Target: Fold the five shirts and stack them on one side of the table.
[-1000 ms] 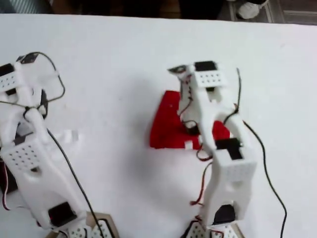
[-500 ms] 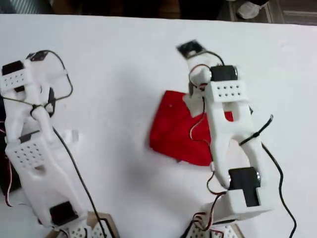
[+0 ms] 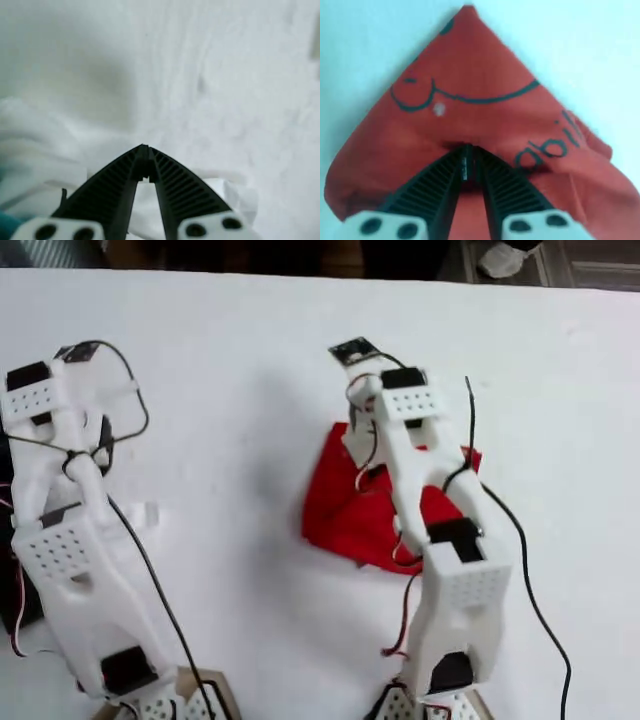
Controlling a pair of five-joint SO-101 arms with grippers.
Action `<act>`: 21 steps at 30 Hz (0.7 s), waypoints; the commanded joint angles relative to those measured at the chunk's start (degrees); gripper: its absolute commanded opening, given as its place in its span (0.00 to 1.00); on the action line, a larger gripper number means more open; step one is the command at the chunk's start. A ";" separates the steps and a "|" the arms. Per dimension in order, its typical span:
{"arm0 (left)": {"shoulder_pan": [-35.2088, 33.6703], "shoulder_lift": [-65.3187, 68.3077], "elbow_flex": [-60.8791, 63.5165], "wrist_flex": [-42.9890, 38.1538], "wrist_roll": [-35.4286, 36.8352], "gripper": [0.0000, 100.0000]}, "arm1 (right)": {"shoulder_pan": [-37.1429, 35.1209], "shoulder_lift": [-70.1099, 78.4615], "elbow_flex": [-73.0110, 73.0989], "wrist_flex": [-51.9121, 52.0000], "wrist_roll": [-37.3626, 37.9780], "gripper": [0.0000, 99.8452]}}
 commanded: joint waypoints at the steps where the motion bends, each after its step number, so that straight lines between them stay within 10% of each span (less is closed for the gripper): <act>1: 0.62 -1.23 -2.07 -0.53 0.53 0.03 | 1.19 1.54 -4.13 7.43 0.18 0.02; 21: 0.53 -1.23 -2.07 -0.62 0.62 0.03 | 7.16 -7.08 1.67 19.21 7.03 0.02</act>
